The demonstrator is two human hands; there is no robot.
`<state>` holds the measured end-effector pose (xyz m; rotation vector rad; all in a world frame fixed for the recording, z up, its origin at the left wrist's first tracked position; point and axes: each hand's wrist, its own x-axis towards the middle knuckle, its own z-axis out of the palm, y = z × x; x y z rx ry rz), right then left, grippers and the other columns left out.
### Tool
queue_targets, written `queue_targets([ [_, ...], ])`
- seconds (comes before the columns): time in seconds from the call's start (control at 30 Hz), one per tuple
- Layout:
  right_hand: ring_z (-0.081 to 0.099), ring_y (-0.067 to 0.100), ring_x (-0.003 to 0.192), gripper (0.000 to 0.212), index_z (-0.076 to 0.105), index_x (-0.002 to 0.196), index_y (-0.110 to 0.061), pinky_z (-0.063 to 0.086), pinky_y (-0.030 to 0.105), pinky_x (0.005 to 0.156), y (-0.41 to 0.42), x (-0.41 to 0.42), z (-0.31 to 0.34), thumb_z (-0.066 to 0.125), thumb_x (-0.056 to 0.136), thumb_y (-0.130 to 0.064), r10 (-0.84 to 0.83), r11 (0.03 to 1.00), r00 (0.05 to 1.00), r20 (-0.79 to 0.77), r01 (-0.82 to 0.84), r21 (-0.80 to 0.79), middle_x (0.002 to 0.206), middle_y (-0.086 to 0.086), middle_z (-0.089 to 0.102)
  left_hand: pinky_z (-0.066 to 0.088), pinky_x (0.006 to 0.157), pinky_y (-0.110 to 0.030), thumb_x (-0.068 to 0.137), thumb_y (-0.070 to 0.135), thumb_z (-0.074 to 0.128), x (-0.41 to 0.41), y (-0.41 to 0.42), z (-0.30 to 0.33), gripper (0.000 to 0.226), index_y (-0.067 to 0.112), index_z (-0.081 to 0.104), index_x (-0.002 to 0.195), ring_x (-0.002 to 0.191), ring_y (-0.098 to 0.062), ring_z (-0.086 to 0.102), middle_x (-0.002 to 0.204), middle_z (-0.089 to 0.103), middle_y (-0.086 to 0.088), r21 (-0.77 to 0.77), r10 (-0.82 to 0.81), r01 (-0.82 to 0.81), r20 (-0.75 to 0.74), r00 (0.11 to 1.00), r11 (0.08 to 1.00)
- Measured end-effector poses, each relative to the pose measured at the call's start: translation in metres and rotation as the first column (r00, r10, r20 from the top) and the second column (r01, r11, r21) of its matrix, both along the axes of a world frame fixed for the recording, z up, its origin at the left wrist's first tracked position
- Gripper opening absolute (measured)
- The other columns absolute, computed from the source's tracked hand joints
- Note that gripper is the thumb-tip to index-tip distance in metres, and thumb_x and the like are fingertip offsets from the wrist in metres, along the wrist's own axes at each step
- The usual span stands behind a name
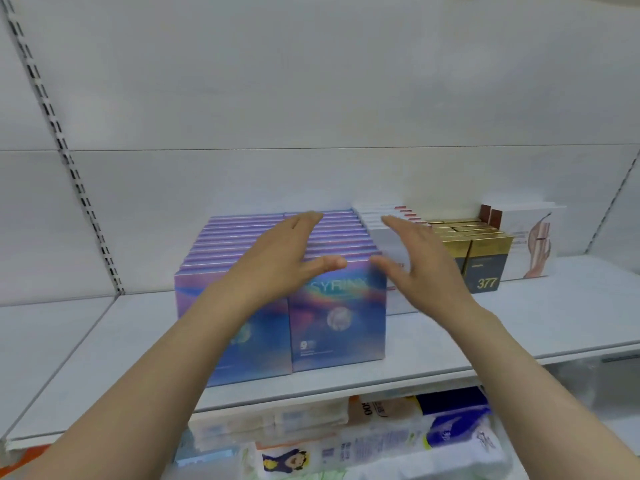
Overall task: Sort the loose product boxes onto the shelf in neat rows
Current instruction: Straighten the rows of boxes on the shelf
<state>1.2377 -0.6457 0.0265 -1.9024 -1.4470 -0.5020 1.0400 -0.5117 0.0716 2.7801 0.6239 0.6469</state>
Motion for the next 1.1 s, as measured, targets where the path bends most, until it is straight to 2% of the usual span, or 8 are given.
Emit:
queue_targets([
  [0.13, 0.043, 0.021, 0.134, 0.062, 0.044, 0.145, -0.023, 0.038, 0.038, 0.106, -0.011, 0.060, 0.011, 0.067, 0.090, -0.039, -0.150, 0.988, 0.973, -0.174, 0.143, -0.056, 0.147, 0.000, 0.049, 0.021, 0.114, -0.027, 0.085, 0.061, 0.056, 0.067, -0.009, 0.005, 0.081, 0.021, 0.030, 0.150, 0.143, -0.013, 0.028, 0.157, 0.031, 0.003, -0.083, -0.036, 0.037, 0.012, 0.999, 0.996],
  [0.2, 0.040, 0.021, 0.137, 0.066, 0.042, 0.147, -0.025, 0.037, 0.038, 0.108, -0.009, 0.084, 0.012, 0.069, 0.088, -0.040, -0.165, 0.983, 0.963, -0.212, 0.143, -0.111, 0.150, -0.001, 0.045, 0.023, 0.114, -0.030, 0.084, 0.060, 0.060, 0.102, -0.011, 0.006, 0.081, 0.020, 0.033, 0.149, 0.142, -0.015, 0.031, 0.156, 0.033, 0.002, -0.092, -0.024, 0.022, -0.022, 0.999, 0.996],
  [0.37, 0.043, 0.016, 0.134, 0.074, 0.043, 0.146, -0.029, 0.037, 0.035, 0.110, 0.005, 0.125, 0.009, 0.076, 0.081, -0.042, -0.035, 0.979, 0.966, -0.255, -0.017, -0.202, 0.148, -0.006, 0.047, 0.028, 0.110, -0.032, 0.080, 0.058, 0.068, 0.163, -0.005, 0.001, 0.090, 0.016, 0.031, 0.150, 0.140, -0.019, 0.032, 0.155, 0.034, -0.001, -0.097, 0.048, -0.070, -0.210, 0.977, 0.993],
  [0.47, 0.046, 0.013, 0.130, 0.076, 0.046, 0.144, -0.028, 0.036, 0.026, 0.107, 0.015, 0.137, 0.008, 0.080, 0.077, -0.039, 0.063, 0.965, 0.956, -0.286, -0.131, -0.226, 0.144, -0.005, 0.049, 0.033, 0.109, -0.035, 0.075, 0.056, 0.073, 0.180, 0.000, -0.001, 0.089, 0.016, 0.037, 0.146, 0.136, -0.022, 0.036, 0.148, 0.042, -0.005, -0.076, 0.127, -0.148, -0.238, 0.963, 0.986],
  [0.7, 0.050, 0.014, 0.121, 0.070, 0.054, 0.137, -0.025, 0.042, 0.029, 0.104, 0.030, 0.149, 0.004, 0.083, 0.074, -0.038, 0.128, 0.966, 0.953, -0.276, -0.182, -0.181, 0.135, -0.003, 0.047, 0.042, 0.102, -0.042, 0.070, 0.048, 0.079, 0.188, 0.001, -0.005, 0.080, 0.027, 0.045, 0.139, 0.127, -0.019, 0.042, 0.135, 0.050, 0.002, -0.004, 0.277, -0.283, -0.201, 0.940, 0.959],
  [0.97, 0.045, 0.015, 0.129, 0.071, 0.047, 0.143, -0.024, 0.033, 0.023, 0.102, 0.023, 0.149, 0.000, 0.076, 0.081, -0.043, 0.129, 0.968, 0.968, -0.215, -0.170, -0.185, 0.143, -0.003, 0.047, 0.046, 0.088, -0.038, 0.078, 0.047, 0.071, 0.192, -0.008, -0.002, 0.067, 0.023, 0.045, 0.134, 0.117, -0.020, 0.050, 0.128, 0.054, 0.001, 0.122, 0.325, -0.302, -0.275, 0.905, 0.945],
  [1.03, 0.045, 0.014, 0.132, 0.071, 0.044, 0.144, -0.026, 0.034, 0.025, 0.105, 0.014, 0.153, 0.006, 0.073, 0.083, -0.046, 0.127, 0.970, 0.969, -0.210, -0.166, -0.180, 0.145, -0.005, 0.046, 0.046, 0.090, -0.038, 0.079, 0.049, 0.069, 0.193, -0.010, 0.001, 0.065, 0.020, 0.045, 0.132, 0.117, -0.021, 0.050, 0.128, 0.054, -0.001, 0.152, 0.329, -0.295, -0.311, 0.892, 0.943],
  [1.1, 0.045, 0.011, 0.131, 0.068, 0.045, 0.144, -0.029, 0.036, 0.028, 0.105, -0.001, 0.164, 0.013, 0.071, 0.084, -0.049, 0.085, 0.983, 0.972, -0.218, -0.118, -0.139, 0.145, -0.007, 0.047, 0.042, 0.098, -0.040, 0.079, 0.056, 0.068, 0.197, -0.015, 0.004, 0.072, 0.017, 0.044, 0.135, 0.124, -0.023, 0.046, 0.134, 0.052, -0.003, 0.161, 0.307, -0.268, -0.307, 0.901, 0.950],
])
